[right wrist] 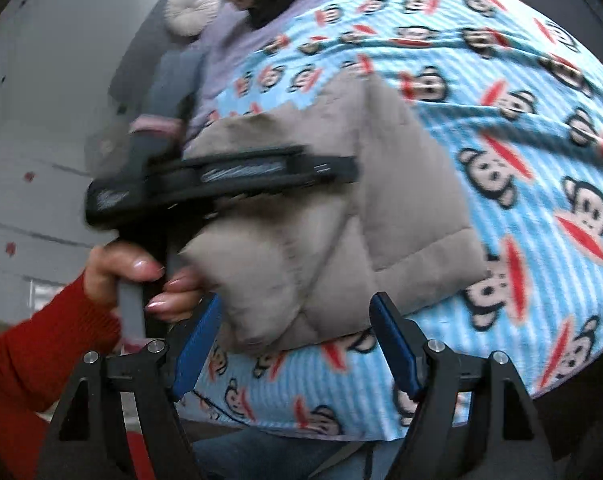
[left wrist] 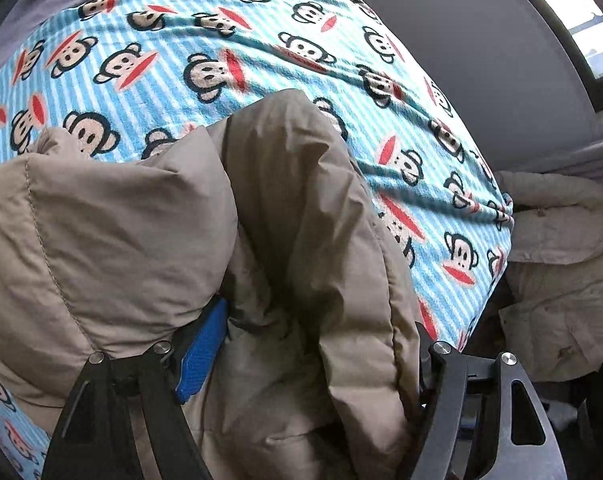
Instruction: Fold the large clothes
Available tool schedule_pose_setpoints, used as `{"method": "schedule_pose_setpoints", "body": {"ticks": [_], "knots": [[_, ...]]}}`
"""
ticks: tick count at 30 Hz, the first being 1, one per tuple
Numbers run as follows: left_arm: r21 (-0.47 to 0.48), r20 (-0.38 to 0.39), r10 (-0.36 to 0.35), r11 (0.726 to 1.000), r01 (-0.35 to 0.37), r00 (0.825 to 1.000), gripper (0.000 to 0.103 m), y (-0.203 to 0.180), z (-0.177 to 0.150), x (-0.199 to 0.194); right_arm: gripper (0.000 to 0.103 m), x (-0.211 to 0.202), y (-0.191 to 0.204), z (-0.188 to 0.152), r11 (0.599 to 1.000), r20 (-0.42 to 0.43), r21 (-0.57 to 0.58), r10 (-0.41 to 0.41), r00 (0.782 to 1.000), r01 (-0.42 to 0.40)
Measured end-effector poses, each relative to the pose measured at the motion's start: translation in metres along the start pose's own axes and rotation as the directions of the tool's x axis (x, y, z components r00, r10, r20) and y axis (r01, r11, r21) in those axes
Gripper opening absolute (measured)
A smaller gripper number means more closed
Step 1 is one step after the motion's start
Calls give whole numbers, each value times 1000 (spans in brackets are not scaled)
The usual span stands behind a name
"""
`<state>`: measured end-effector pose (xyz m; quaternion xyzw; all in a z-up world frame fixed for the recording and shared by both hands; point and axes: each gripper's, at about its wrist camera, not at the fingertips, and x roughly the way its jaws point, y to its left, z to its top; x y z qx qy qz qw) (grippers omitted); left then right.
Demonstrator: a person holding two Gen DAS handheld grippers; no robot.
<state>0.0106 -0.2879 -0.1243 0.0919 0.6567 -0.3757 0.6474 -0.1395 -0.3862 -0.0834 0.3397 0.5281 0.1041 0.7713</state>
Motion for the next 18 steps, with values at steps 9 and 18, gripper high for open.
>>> {"method": "schedule_pose_setpoints", "body": {"ticks": [9, 18], "knots": [[11, 3, 5, 1000, -5, 1000, 75, -3, 2, 1, 50, 52, 16, 6, 996, -27, 15, -88, 996, 89], [44, 237, 97, 993, -110, 967, 75, 10, -20, -71, 31, 62, 1, 2, 990, -42, 47, -134, 990, 136]]}}
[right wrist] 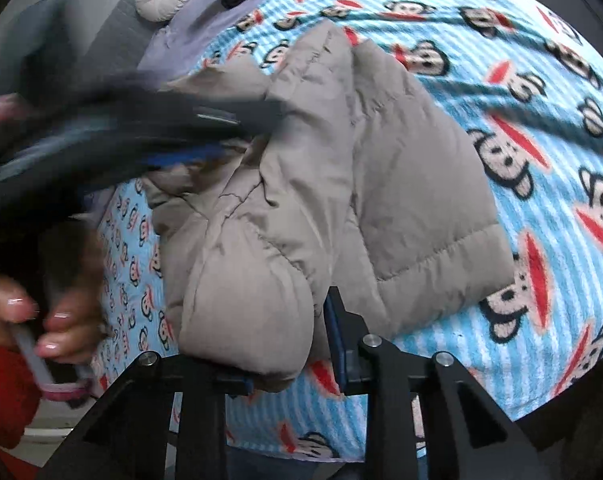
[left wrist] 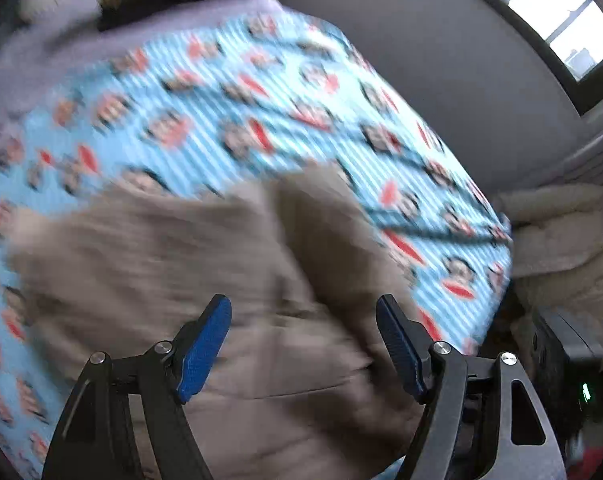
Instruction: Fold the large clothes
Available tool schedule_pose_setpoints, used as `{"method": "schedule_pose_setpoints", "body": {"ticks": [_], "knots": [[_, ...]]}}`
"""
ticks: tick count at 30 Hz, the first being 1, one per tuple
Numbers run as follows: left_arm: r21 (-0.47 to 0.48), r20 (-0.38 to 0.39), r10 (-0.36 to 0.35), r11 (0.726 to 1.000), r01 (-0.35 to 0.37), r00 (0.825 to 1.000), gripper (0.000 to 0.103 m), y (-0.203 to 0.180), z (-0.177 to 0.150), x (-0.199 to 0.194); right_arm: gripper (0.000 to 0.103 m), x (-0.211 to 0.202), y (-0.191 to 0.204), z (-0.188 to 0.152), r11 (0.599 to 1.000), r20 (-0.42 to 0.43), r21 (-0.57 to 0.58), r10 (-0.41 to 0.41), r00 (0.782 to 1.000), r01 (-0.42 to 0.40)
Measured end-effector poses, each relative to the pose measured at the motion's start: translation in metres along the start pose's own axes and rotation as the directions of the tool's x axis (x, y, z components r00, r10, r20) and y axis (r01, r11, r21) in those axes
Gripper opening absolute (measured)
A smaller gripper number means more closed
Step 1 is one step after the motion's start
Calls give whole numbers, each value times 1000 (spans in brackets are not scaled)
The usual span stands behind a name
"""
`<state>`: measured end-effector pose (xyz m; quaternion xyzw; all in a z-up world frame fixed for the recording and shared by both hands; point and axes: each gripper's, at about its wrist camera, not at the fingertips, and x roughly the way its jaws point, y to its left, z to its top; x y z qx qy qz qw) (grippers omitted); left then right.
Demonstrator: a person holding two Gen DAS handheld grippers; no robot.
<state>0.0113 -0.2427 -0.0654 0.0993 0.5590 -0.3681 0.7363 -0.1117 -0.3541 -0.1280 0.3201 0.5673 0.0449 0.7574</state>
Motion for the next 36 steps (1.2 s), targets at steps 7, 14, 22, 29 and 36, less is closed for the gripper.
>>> {"method": "schedule_pose_setpoints", "body": {"ticks": [7, 14, 22, 29, 36], "knots": [[-192, 75, 250, 954, -232, 965, 75, 108, -22, -25, 31, 20, -49, -7, 985, -36, 171, 36, 999, -30], [-388, 33, 161, 912, -135, 986, 75, 158, -55, 10, 32, -41, -38, 2, 991, 14, 95, 97, 995, -98], [-374, 27, 157, 917, -135, 987, 75, 153, -53, 14, 79, -68, 19, 58, 979, 65, -103, 186, 980, -179], [-379, 10, 180, 911, -163, 984, 78, 157, -52, 16, 41, 50, -16, 81, 989, -190, 69, 139, 972, -128], [-289, 25, 195, 941, -179, 981, 78, 114, -10, 28, 9, 0, -10, 81, 980, -96, -95, 166, 981, -175]]}}
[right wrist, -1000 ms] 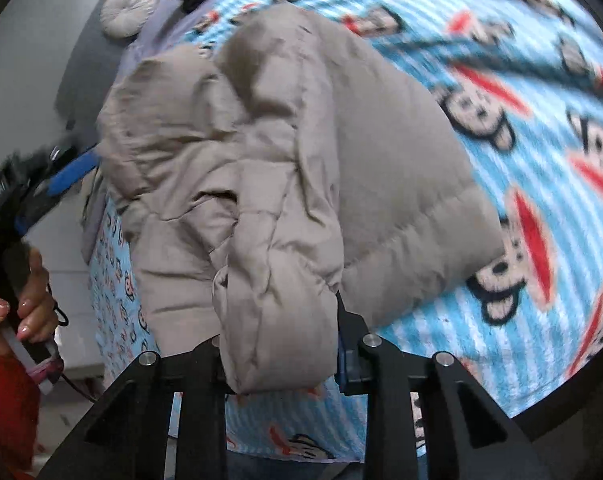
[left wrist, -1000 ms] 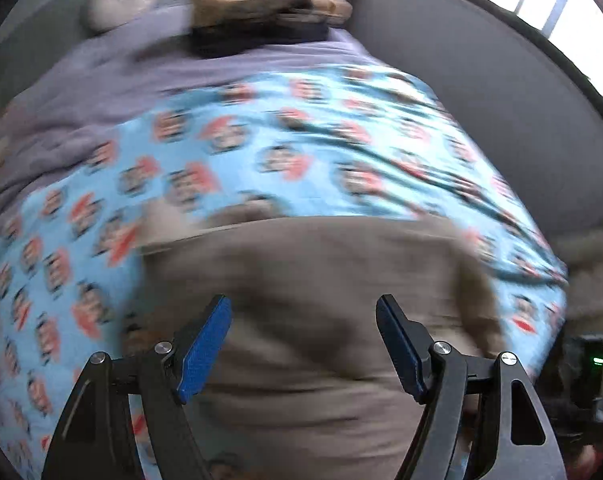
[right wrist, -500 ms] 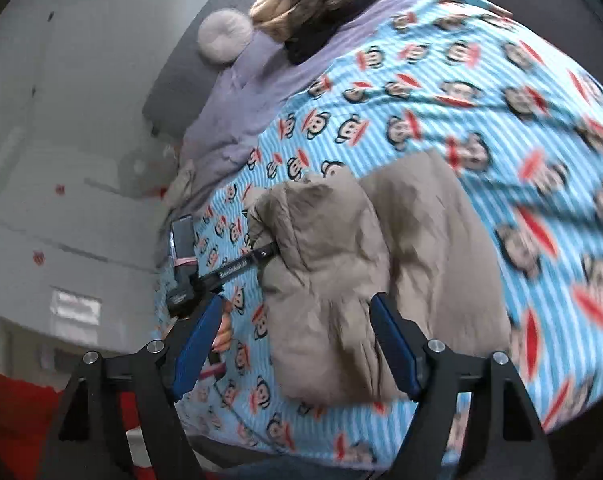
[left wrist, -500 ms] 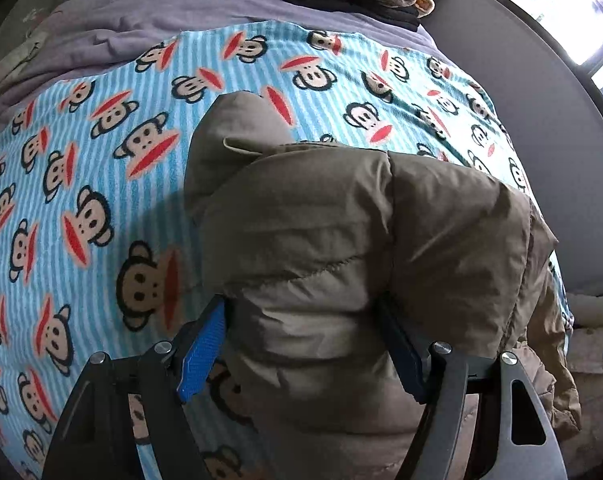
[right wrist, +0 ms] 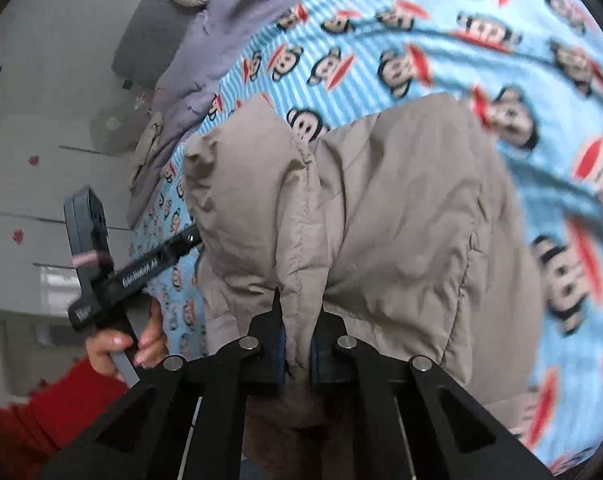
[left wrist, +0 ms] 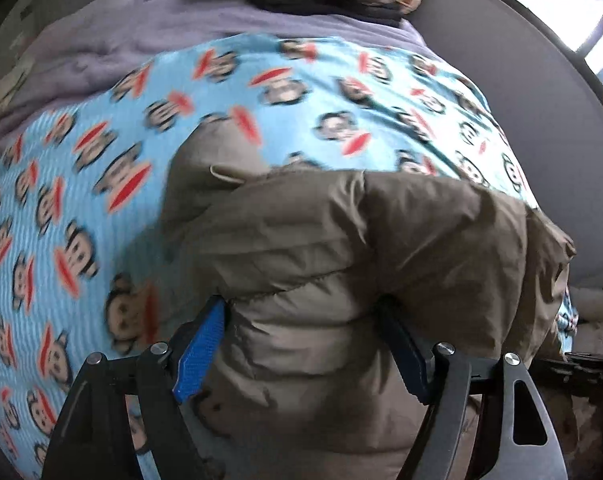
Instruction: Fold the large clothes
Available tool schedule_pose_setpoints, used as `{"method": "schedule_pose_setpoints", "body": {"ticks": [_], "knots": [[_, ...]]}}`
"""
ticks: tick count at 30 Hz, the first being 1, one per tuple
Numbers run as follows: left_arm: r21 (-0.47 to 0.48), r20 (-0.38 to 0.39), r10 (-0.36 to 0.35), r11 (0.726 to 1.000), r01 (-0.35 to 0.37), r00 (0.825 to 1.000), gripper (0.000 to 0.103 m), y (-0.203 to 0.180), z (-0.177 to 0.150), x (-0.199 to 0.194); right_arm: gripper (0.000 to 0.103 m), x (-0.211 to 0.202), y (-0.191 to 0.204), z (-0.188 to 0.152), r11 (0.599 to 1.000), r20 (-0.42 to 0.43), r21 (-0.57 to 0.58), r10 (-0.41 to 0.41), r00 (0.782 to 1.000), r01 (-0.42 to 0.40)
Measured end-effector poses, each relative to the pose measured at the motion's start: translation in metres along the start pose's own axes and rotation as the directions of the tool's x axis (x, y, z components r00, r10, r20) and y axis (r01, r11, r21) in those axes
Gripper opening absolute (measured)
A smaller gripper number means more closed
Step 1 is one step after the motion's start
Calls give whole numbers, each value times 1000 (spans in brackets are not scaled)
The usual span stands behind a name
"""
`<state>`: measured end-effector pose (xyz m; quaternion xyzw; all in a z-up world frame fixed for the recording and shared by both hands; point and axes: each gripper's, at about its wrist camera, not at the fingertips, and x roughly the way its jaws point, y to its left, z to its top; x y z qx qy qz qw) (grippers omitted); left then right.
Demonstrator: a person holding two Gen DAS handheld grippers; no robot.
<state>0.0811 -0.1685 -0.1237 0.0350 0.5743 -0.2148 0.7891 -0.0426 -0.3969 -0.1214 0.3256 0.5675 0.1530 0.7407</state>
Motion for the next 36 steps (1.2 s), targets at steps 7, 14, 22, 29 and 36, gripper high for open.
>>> {"method": "schedule_pose_setpoints", "body": {"ticks": [7, 14, 22, 29, 36], "knots": [[176, 41, 83, 980, -89, 996, 78, -90, 27, 38, 9, -32, -75, -6, 991, 79, 124, -55, 995, 45], [234, 4, 167, 959, -163, 986, 78, -111, 33, 70, 12, -25, -161, -16, 896, 145, 413, 111, 983, -162], [240, 11, 188, 953, -185, 982, 78, -109, 29, 73, 12, -104, -105, -50, 987, 199, 157, -44, 979, 13], [237, -1, 209, 950, -202, 978, 78, -110, 30, 67, 12, -68, -110, -80, 983, 32, 141, -121, 992, 115], [98, -11, 214, 972, -212, 977, 78, -87, 18, 7, 12, -60, -114, -83, 989, -23, 112, -99, 995, 101]]}}
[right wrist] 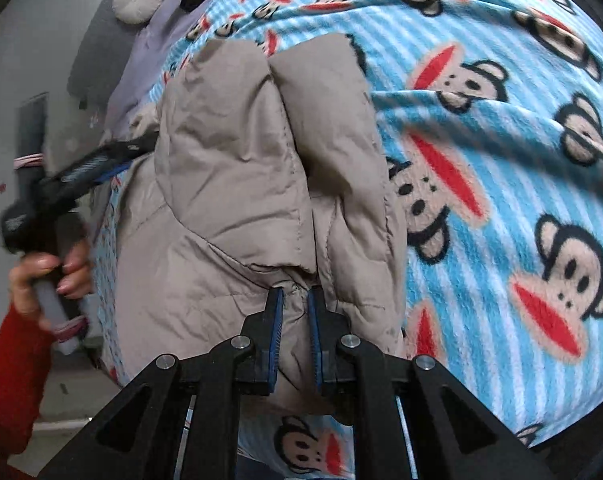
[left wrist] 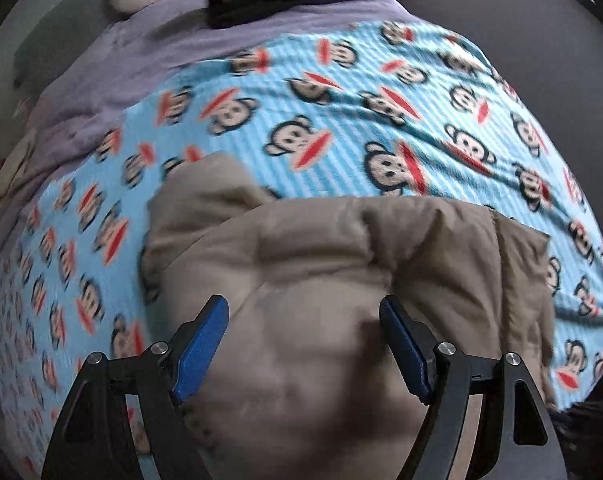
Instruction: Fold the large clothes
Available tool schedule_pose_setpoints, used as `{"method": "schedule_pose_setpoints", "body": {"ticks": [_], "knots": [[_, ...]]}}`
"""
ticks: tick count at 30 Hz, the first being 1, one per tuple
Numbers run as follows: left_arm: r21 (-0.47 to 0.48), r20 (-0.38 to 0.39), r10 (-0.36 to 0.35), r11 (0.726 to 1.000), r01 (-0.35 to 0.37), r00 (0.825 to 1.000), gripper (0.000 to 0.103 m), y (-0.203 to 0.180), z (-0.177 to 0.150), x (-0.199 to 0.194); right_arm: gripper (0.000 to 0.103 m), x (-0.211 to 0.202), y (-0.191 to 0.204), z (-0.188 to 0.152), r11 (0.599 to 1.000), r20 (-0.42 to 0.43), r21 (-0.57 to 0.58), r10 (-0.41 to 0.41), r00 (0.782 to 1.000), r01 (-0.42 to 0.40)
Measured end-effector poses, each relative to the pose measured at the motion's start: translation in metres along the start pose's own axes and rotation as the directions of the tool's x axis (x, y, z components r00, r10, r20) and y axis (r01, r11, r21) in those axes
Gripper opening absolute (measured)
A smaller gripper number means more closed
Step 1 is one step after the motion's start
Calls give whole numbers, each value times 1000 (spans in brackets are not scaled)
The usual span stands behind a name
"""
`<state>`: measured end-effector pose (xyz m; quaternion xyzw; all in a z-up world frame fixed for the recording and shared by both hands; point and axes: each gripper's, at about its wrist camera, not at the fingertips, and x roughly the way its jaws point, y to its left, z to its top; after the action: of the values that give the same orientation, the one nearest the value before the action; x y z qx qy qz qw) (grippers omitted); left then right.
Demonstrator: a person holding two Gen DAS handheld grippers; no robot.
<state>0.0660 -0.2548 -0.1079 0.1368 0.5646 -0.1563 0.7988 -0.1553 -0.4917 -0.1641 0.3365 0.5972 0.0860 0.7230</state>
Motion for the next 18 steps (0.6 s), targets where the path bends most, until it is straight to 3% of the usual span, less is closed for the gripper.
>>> {"method": "schedule_pose_setpoints", "body": {"ticks": [6, 10, 13, 16, 18], "knots": [[-115, -12, 22, 993, -23, 1000, 78, 30, -70, -41, 12, 14, -4, 6, 1000, -43, -28, 2, 999, -3], [-129, -62, -21, 992, 13, 998, 78, 30, -120, -41, 12, 31, -4, 14, 999, -55, -48, -17, 998, 15], [-158, -64, -46, 987, 35, 997, 80, 28, -141, -35, 12, 43, 3, 16, 996, -59, -81, -47, 997, 42], [-187, -85, -40, 982, 23, 996, 88, 30, -147, -24, 12, 52, 10, 16, 991, -62, -112, -78, 995, 71], [-220, -95, -55, 975, 33, 994, 88, 33, -148, -20, 12, 57, 17, 14, 986, -59, -139, -99, 993, 90]]}}
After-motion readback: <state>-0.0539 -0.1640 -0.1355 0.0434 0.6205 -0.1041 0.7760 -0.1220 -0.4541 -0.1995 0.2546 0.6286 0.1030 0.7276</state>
